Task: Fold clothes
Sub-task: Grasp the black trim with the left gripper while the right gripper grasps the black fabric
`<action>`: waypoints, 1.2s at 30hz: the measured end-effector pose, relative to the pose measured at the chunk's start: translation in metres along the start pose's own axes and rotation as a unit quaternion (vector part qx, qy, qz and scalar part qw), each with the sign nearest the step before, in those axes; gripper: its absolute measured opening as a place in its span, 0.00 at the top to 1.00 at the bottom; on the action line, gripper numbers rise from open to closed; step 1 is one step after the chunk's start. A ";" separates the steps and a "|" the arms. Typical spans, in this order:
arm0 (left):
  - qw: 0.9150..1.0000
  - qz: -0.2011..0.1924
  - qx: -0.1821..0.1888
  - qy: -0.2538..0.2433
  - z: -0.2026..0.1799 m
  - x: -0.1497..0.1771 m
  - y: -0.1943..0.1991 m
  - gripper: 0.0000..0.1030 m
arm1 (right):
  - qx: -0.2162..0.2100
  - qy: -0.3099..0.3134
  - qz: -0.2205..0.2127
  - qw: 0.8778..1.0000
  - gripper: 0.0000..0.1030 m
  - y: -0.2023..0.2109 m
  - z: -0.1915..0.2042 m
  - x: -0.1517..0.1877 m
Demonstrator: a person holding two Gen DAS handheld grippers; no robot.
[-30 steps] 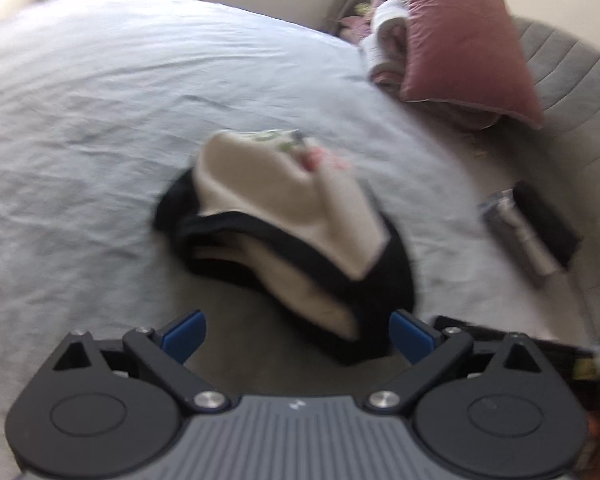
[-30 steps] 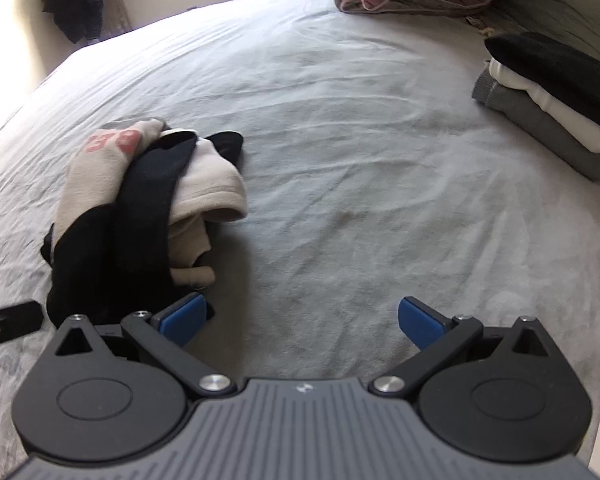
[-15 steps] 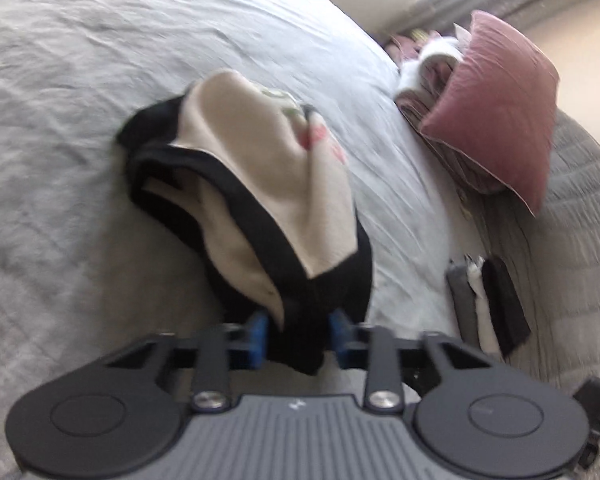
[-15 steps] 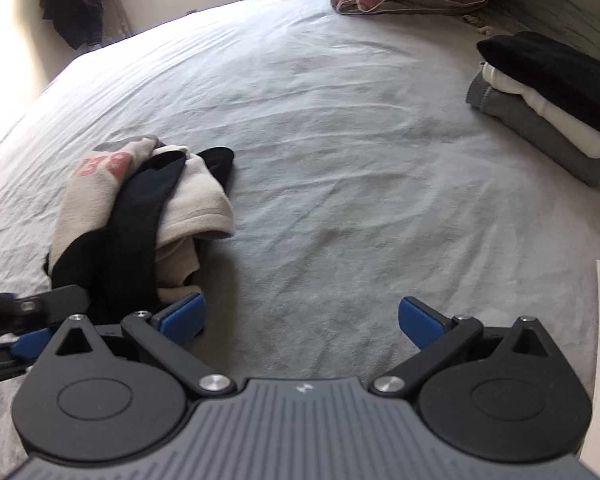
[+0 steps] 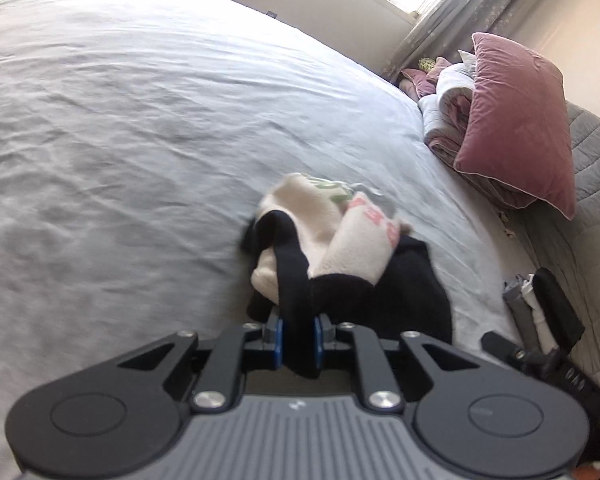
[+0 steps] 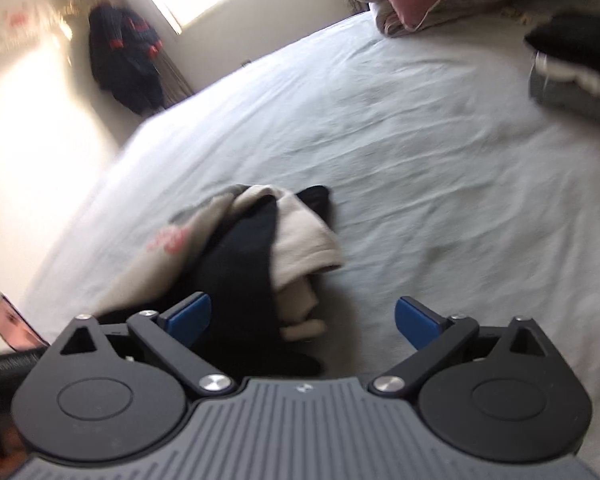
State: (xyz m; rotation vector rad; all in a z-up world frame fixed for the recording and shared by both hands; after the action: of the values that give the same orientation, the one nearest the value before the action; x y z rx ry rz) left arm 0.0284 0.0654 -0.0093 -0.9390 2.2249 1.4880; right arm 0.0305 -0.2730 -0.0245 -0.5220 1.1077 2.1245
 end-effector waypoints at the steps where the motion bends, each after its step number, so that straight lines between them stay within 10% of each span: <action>1: 1.000 0.002 -0.003 0.001 0.007 0.001 -0.002 0.86 | -0.008 -0.004 -0.001 1.000 0.12 -0.003 0.002 0.002; 11: 1.000 0.025 -0.011 -0.002 0.047 0.009 -0.014 0.85 | -0.047 -0.001 0.037 0.998 0.42 -0.035 0.014 0.020; 15: 1.000 0.024 -0.014 0.002 0.057 0.006 -0.016 0.85 | -0.056 -0.003 0.047 0.997 0.86 -0.038 0.012 0.022; 36: 0.997 -0.043 -0.067 -0.008 0.076 -0.005 0.019 0.82 | -0.277 0.046 0.221 0.934 0.92 0.015 0.112 0.093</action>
State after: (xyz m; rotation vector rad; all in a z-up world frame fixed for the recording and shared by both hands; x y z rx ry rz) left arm 0.0118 0.1401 -0.0249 -1.0452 2.0668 1.6160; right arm -0.0484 -0.1510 -0.0108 -0.6792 0.7008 2.8594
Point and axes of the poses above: each gripper's, at about its wrist camera, not at the fingertips, and y roughly against the way its jaws point, z to its left, x to its underside, the point moved 2 cm from there along -y, roughly the way its jaws point, and after that the axes turned 3 degrees about -x, right-handed, at the moved point
